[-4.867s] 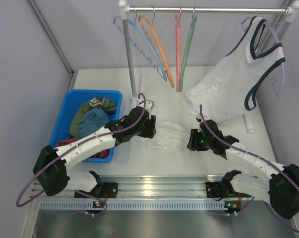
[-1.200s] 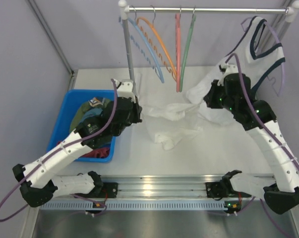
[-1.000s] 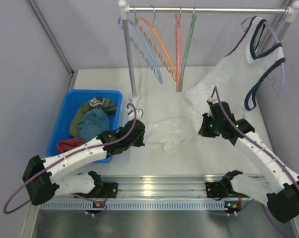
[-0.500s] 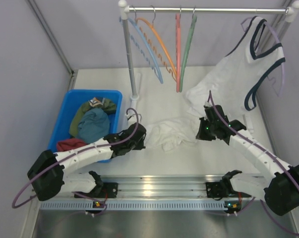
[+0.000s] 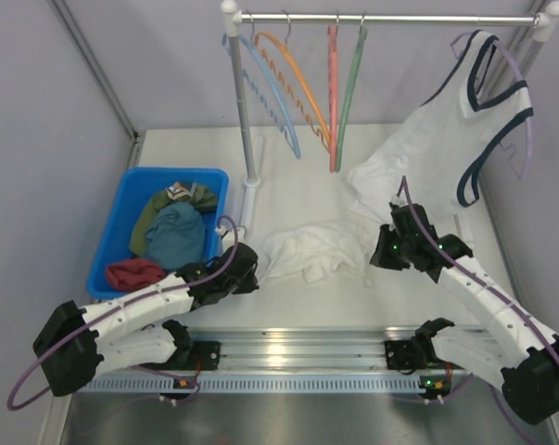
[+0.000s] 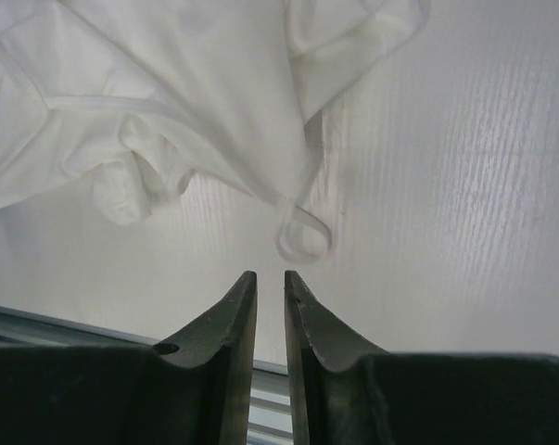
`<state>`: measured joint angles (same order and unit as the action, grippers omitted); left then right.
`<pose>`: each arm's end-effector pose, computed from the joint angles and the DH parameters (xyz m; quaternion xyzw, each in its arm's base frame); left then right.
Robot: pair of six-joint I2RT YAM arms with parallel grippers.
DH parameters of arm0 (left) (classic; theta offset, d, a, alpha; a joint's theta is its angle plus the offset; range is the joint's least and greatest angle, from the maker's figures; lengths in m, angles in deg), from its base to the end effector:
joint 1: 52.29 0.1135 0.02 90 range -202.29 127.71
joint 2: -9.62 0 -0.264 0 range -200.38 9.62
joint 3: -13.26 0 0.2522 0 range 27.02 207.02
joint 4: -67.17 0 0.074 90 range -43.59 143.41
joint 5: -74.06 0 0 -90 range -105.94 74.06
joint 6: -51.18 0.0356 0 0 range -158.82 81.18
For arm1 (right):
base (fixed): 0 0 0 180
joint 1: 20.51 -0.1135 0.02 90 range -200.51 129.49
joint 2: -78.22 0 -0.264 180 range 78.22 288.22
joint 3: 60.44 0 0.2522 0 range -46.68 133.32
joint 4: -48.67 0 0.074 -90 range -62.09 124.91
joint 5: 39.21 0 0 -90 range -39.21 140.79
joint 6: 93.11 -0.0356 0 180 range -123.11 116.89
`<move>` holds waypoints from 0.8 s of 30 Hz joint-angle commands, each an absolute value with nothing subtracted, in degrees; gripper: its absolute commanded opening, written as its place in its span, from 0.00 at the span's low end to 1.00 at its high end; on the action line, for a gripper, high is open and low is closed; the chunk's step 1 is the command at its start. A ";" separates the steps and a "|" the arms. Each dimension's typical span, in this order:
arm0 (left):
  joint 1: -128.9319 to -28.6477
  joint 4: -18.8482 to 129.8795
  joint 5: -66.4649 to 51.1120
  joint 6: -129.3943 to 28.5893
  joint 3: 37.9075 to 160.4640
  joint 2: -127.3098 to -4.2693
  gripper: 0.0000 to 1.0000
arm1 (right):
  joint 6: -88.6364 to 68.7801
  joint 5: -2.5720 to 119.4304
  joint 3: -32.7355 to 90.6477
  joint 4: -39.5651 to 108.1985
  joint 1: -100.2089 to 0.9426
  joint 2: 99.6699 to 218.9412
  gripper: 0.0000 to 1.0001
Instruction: Place the tank top on the hanger
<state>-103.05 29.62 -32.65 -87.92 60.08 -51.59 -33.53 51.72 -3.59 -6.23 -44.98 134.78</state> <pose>0.1368 -0.1514 0.1971 -0.0338 0.9359 -0.1584 0.3128 0.1729 0.0793 0.2457 0.0470 0.9515 0.1469 0.2662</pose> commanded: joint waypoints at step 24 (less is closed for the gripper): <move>-103.00 21.95 -33.43 -80.22 72.45 -45.93 0.47 | -26.23 42.80 37.50 -10.79 -44.76 140.44 0.63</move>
<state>-103.05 22.78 -32.32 -82.88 69.30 -45.89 -29.40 45.93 30.40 -11.41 -44.98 137.71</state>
